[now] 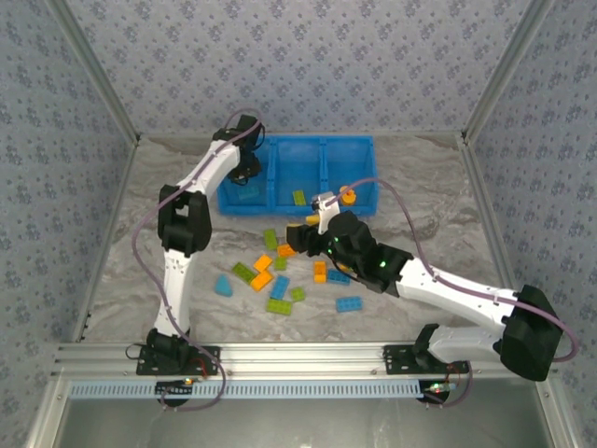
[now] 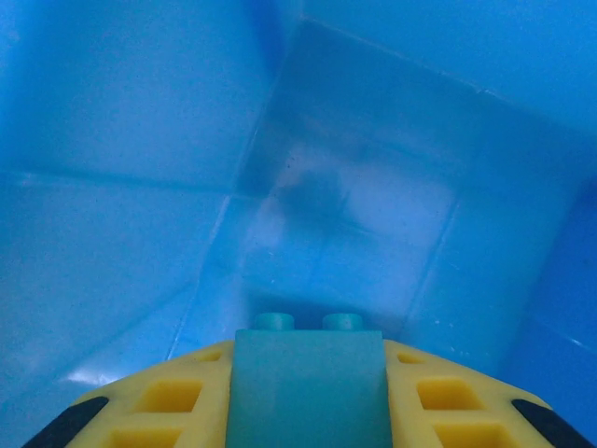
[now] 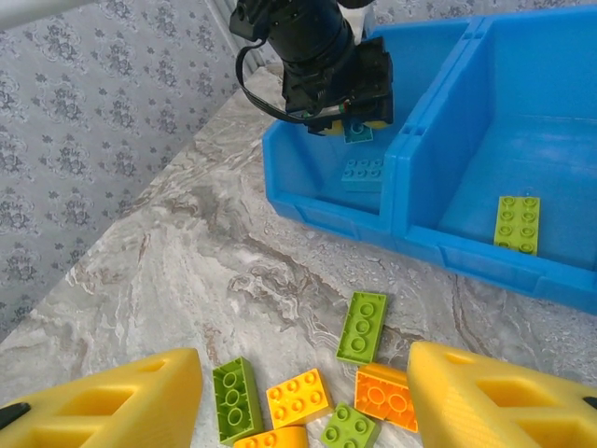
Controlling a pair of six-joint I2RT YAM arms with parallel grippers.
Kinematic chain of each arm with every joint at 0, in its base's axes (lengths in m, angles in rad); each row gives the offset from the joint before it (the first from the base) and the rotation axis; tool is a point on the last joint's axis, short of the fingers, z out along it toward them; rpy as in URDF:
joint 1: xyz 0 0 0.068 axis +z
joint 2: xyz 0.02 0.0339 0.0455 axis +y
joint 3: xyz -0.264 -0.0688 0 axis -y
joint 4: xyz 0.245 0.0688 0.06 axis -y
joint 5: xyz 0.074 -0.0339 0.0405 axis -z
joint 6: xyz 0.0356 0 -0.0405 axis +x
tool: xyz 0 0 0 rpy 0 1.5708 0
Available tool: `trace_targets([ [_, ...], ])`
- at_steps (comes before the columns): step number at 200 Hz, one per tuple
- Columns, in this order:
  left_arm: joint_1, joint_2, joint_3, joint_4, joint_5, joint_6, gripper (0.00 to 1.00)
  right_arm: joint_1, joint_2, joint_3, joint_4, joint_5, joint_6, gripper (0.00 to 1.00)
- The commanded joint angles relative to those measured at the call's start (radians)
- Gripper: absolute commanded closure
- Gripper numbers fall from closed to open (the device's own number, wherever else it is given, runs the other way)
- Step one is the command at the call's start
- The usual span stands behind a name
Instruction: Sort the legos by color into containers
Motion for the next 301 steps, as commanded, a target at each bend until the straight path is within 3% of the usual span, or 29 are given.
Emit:
trace_targets([
  [1, 0.000, 0.033, 0.044, -0.031, 0.015, 0.029, 0.65, -0.003, -0.035, -0.007, -0.021, 0.022, 0.019, 0.37],
  [49, 0.000, 0.038, 0.035, -0.015, 0.026, 0.043, 0.44, -0.009, -0.060, -0.031, -0.041, 0.029, 0.021, 0.37],
  [71, -0.005, 0.004, 0.024, -0.013, 0.020, 0.047, 0.41, -0.014, -0.080, -0.041, -0.108, 0.085, 0.062, 0.37],
  [109, -0.038, -0.125, -0.007, 0.000, -0.027, 0.034, 0.41, -0.046, -0.114, -0.016, -0.483, 0.343, 0.284, 0.45],
  [122, -0.051, -0.190, -0.039, 0.017, -0.045, 0.015, 0.40, -0.083, -0.105, -0.013, -0.622, 0.362, 0.371, 0.49],
  [150, -0.078, -0.334, -0.140, 0.063, -0.069, -0.024, 0.40, -0.178, -0.100, -0.055, -0.747, 0.270, 0.431, 0.54],
  [172, -0.123, -0.461, -0.273, 0.142, -0.055, 0.004, 0.41, -0.192, -0.113, -0.078, -0.780, 0.230, 0.420, 0.55],
  [189, -0.175, -0.567, -0.396, 0.212, -0.022, 0.058, 0.42, -0.223, -0.114, -0.086, -0.802, 0.198, 0.363, 0.56],
  [220, -0.296, -0.753, -0.638, 0.323, 0.006, 0.129, 0.42, -0.381, -0.067, -0.081, -0.826, 0.113, 0.225, 0.57],
  [251, -0.374, -0.906, -0.851, 0.369, 0.028, 0.077, 0.43, -0.457, -0.002, -0.081, -0.776, 0.003, 0.131, 0.57],
  [282, -0.446, -1.034, -1.011, 0.390, -0.019, 0.037, 0.43, -0.419, 0.014, -0.072, -0.675, -0.093, 0.028, 0.59],
  [301, -0.467, -1.101, -1.077, 0.391, -0.039, 0.013, 0.43, -0.359, 0.068, -0.027, -0.696, -0.063, -0.033, 0.59],
])
